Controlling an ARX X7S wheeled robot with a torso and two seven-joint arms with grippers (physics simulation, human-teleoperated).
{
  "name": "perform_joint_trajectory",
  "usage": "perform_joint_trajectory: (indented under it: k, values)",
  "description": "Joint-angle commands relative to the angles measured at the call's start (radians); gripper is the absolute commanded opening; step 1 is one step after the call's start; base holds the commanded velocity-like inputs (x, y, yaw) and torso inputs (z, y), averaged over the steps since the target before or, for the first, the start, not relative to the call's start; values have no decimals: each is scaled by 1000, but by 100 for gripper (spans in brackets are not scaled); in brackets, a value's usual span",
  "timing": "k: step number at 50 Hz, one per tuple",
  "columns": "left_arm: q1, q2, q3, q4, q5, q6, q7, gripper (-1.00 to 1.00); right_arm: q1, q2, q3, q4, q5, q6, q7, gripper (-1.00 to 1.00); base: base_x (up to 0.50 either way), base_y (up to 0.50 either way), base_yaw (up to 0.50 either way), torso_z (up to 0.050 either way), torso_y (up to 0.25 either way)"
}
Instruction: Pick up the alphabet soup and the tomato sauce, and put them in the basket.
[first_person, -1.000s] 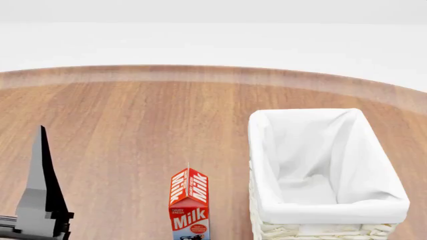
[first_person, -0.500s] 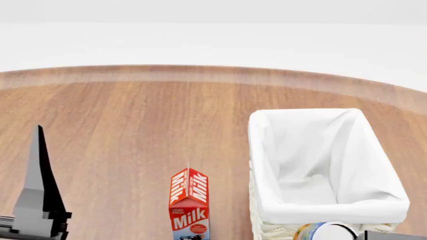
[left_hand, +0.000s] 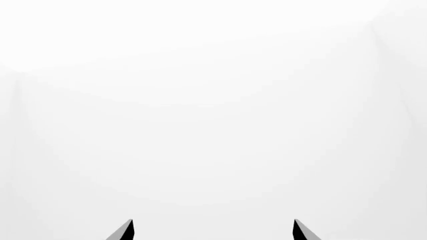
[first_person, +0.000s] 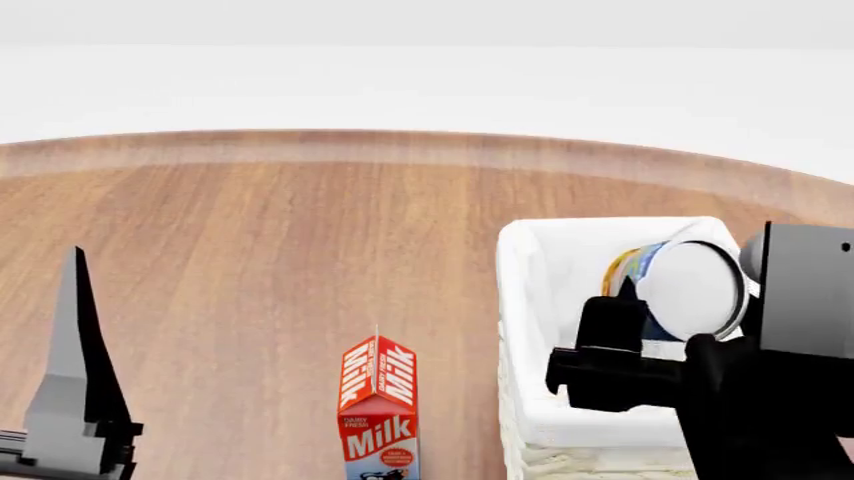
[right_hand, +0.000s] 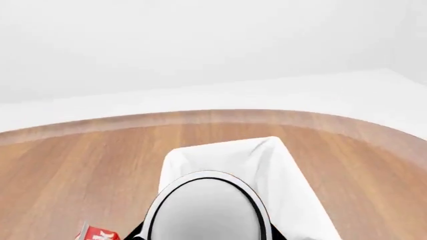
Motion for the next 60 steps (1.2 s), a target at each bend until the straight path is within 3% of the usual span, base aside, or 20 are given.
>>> perform_joint_trajectory:
  k: [1, 4, 22, 33, 60]
  values:
    - [-1, -5, 0, 17, -3, -13, -4, 100, 213, -63, -96, 178, -134, 61, -95, -100, 0, 0, 0, 0, 0]
    - [-3, -5, 0, 18, -3, -15, -5, 100, 242, -75, -168, 205, -300, 13, -227, -100, 0, 0, 0, 0, 3]
    - [-36, 2, 35, 16, 11, -50, -7, 100, 355, -238, -371, 663, -609, -145, -535, -100, 0, 0, 0, 0, 1]
    - [-46, 2, 42, 9, 12, -50, -7, 100, 407, -304, -414, 902, -700, -216, -607, -100, 0, 0, 0, 0, 0]
    - [-43, -2, 49, -4, 7, -31, -12, 100, 394, -383, -378, 1195, -725, -323, -620, -100, 0, 0, 0, 1, 1]
